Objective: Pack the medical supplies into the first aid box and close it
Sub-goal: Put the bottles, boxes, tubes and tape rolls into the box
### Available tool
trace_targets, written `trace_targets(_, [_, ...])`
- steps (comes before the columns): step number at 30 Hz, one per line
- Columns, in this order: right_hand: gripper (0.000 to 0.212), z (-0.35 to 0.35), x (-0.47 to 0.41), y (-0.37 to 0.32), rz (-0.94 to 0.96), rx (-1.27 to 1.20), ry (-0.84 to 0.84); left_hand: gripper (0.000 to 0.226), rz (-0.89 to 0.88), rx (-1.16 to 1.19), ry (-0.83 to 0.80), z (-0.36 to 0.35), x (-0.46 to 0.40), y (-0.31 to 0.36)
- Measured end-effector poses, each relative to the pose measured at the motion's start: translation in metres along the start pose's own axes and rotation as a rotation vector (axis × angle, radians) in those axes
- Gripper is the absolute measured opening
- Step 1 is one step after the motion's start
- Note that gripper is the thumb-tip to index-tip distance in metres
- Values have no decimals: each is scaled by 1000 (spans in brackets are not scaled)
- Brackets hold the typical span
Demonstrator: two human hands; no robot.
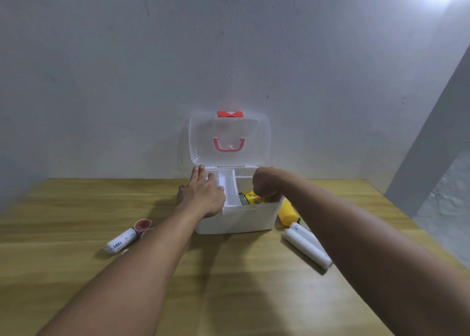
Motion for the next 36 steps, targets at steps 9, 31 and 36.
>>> trace_targets(9, [38,-12,-7,-2,133,206,-26,60,1,-16,3,1,1,1])
trace_targets(31, [18,65,39,111,-8,-448,284,57,-26,-17,-31,-1,-5,1])
trace_targets(36, [48,41,66,175,-327,-18,56,54,-32,-36,-46,-1,-5,2])
Point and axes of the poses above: each hand's wrist, its own x-axis away from the middle knuckle, its own z-axis out of the back of the hand, y = z × x, the point moved 5 cm from there along -x, towards the middle knuckle, and after that the axes turned 9 degrees about -x, right-handed, at the moved point
